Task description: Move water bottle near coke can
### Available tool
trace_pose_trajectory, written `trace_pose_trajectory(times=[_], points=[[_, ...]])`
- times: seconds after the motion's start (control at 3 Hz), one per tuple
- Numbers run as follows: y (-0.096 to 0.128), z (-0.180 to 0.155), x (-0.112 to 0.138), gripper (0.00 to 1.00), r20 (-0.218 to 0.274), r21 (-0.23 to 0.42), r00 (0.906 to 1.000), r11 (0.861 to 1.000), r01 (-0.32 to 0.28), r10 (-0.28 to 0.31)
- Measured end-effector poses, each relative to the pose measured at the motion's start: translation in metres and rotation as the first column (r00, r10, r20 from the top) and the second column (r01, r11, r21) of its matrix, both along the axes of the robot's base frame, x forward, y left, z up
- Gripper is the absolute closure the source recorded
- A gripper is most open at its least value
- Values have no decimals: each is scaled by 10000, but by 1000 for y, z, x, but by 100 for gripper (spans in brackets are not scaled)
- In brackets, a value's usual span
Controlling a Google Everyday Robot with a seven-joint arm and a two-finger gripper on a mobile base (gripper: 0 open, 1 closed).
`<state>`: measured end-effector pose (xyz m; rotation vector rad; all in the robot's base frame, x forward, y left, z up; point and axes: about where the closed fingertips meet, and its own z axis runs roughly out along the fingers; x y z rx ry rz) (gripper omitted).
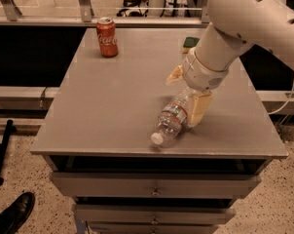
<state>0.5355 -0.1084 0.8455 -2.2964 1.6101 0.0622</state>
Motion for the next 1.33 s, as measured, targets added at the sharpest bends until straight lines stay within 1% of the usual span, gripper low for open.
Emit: trace_pose_trajectory(times=[0.33, 0.67, 1.0, 1.33], points=[[-1, 0, 4, 49, -31, -199, 9998, 9996, 193, -193], [-22, 13, 14, 87, 29, -763, 9944, 9915, 1053, -1054], [-43, 24, 24, 100, 62, -1092, 9780, 9720, 2081, -2086], [-78, 59, 38, 100, 432, -1291, 9289, 9199, 3704, -3679]])
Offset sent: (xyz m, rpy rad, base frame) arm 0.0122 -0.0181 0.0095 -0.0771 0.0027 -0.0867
